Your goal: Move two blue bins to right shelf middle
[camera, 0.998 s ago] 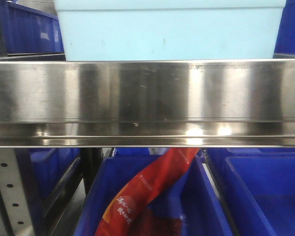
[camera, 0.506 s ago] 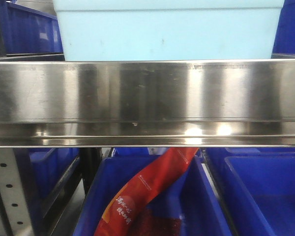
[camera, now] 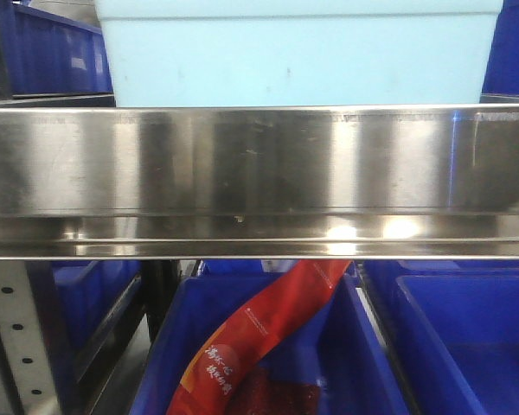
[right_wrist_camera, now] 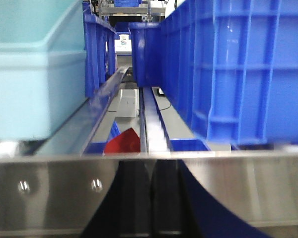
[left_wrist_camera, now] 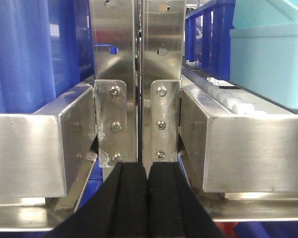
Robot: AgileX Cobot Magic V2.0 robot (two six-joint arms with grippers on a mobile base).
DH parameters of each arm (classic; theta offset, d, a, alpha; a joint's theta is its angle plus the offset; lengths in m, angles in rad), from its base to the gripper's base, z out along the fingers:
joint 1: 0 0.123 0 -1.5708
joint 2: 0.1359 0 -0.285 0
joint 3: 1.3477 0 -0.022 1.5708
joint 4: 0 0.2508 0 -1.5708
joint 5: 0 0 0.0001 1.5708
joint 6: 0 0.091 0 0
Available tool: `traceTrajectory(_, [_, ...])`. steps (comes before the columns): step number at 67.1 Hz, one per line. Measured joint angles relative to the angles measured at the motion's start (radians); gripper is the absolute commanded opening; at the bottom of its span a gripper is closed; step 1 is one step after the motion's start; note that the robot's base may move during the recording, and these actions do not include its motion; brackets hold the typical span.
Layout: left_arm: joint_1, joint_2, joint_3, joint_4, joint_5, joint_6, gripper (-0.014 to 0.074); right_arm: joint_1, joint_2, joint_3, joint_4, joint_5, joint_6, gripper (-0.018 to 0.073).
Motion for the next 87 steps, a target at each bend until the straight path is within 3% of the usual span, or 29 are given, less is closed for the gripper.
traceTrajectory(87, [0.0, 0.0, 0.0, 0.0, 0.0, 0.0, -0.0111, 0.002, -0.002, 0.038, -0.008, -0.03, -0.001, -0.0162])
